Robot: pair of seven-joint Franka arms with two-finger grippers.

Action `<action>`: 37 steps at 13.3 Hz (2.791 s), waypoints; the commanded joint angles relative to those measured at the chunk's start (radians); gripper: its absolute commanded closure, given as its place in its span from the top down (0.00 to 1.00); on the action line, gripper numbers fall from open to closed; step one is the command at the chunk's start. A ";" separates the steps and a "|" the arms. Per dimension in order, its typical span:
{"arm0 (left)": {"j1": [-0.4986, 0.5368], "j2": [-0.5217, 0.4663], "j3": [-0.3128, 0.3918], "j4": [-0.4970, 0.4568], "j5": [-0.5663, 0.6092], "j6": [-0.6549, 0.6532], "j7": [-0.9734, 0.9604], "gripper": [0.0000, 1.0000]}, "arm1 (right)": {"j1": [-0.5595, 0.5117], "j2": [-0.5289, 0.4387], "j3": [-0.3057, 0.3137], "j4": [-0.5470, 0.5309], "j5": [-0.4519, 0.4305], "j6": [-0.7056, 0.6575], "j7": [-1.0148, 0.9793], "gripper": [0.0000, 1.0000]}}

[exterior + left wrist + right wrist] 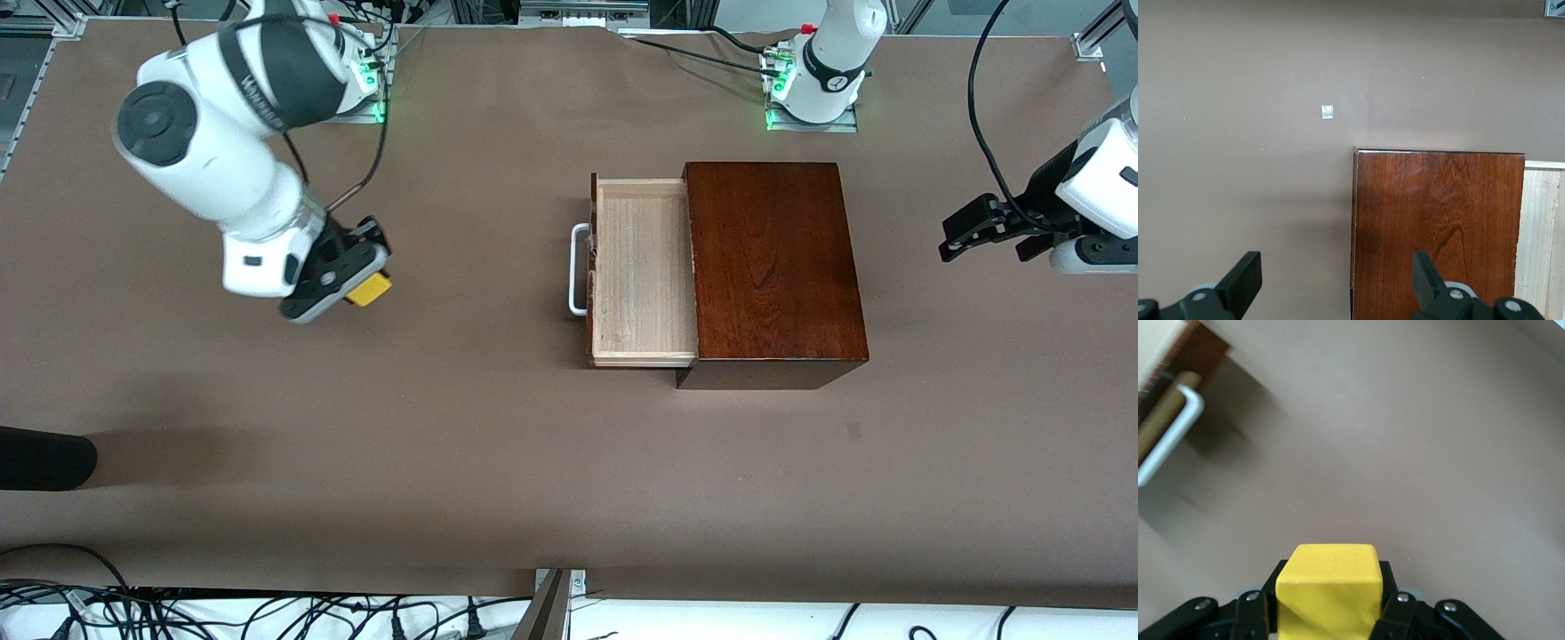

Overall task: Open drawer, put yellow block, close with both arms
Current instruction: 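Lift the yellow cube and carry it over the open drawer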

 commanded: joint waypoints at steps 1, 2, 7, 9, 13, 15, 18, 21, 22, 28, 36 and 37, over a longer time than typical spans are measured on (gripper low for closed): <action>0.009 0.023 -0.002 0.033 -0.009 -0.004 0.018 1.00 | 0.065 0.014 0.013 0.061 0.007 -0.030 0.049 0.08; 0.007 0.025 -0.002 0.034 -0.011 -0.004 0.018 1.00 | 0.100 0.016 0.013 0.076 0.005 -0.038 0.078 0.08; -0.002 0.038 -0.004 0.053 0.027 -0.004 0.023 1.00 | 0.241 0.051 0.013 0.150 0.008 -0.035 0.214 0.08; -0.005 0.038 -0.013 0.053 0.055 -0.004 0.017 1.00 | 0.287 0.089 0.013 0.208 -0.002 -0.038 0.215 0.08; -0.005 0.038 -0.014 0.053 0.054 -0.004 0.017 1.00 | 0.390 0.221 0.013 0.351 -0.068 -0.038 0.208 0.08; -0.005 0.038 -0.014 0.053 0.054 -0.004 0.017 1.00 | 0.426 0.279 0.012 0.400 -0.096 -0.030 0.207 0.08; -0.004 0.038 -0.014 0.053 0.052 -0.004 0.017 1.00 | 0.472 0.383 0.012 0.512 -0.142 -0.027 0.184 0.08; -0.002 0.038 -0.014 0.053 0.049 -0.004 0.017 1.00 | 0.524 0.486 0.010 0.619 -0.212 -0.019 0.176 0.08; -0.002 0.038 -0.014 0.053 0.049 -0.004 0.017 1.00 | 0.533 0.511 0.010 0.638 -0.232 -0.013 0.163 0.08; -0.001 0.038 -0.014 0.053 0.049 -0.004 0.017 1.00 | 0.562 0.592 0.007 0.639 -0.311 0.051 0.055 0.08; 0.002 0.038 -0.014 0.053 0.044 -0.004 0.020 1.00 | 0.582 0.629 0.008 0.589 -0.297 0.093 0.064 0.08; 0.002 0.038 -0.013 0.053 0.044 -0.004 0.020 1.00 | 0.588 0.629 0.008 0.578 -0.295 0.102 0.064 0.08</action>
